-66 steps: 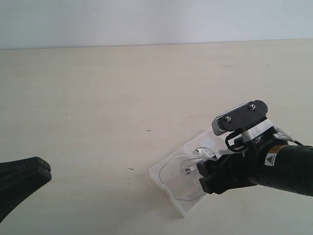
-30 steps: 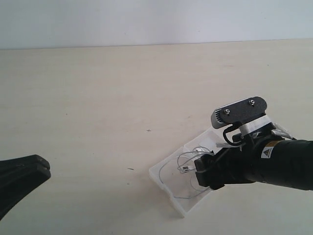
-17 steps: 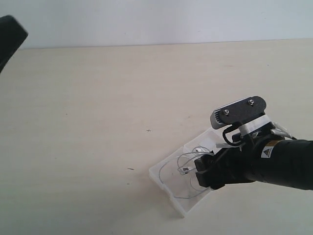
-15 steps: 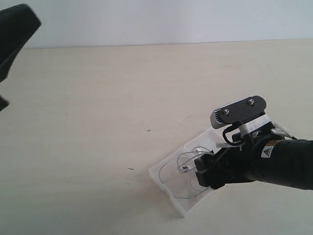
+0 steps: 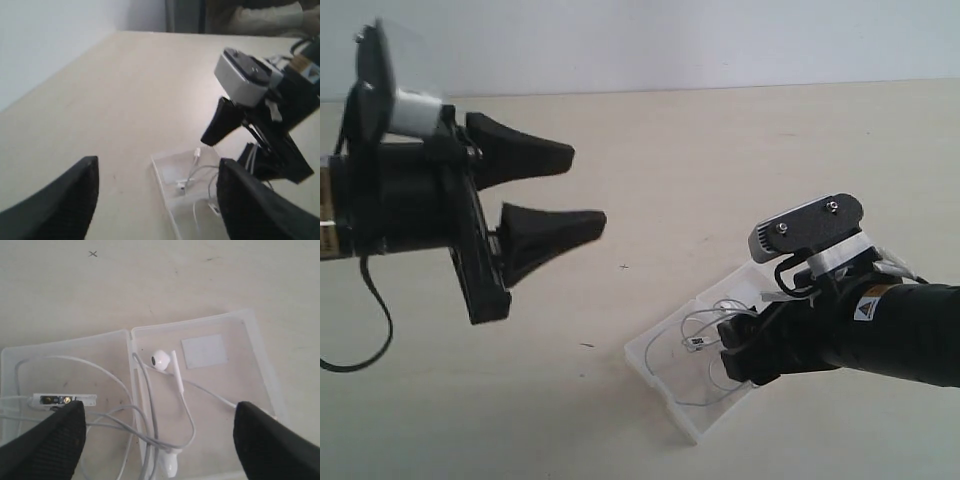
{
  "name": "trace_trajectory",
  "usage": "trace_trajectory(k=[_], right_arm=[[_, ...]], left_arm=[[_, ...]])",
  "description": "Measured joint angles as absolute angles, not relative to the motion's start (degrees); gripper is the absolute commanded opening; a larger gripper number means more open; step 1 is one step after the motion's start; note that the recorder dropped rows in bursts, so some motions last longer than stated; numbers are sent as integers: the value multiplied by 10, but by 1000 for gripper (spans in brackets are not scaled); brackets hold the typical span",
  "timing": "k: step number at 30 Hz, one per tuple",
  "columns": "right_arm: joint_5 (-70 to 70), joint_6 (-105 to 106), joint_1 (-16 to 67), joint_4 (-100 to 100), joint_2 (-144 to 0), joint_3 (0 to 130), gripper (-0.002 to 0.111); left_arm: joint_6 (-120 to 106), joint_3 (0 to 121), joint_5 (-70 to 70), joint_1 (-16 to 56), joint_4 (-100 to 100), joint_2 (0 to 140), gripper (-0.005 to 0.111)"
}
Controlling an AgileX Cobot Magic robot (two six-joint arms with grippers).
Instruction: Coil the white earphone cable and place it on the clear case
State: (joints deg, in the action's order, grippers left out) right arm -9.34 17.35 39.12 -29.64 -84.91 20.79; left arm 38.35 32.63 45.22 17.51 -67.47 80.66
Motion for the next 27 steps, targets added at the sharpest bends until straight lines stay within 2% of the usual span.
trace_trajectory(k=[3, 7, 16, 27], right_arm=[[-97, 174, 391, -296, -849, 208, 77], [-97, 174, 391, -296, -849, 208, 77], [-97, 176, 391, -296, -849, 208, 77], [-97, 184, 391, -296, -849, 208, 77]], left_arm=[[334, 333, 449, 207, -681, 850, 57], [293, 357, 428, 254, -651, 903, 66], [284, 420, 394, 323, -632, 982, 66], [290, 431, 343, 332, -653, 1004, 66]])
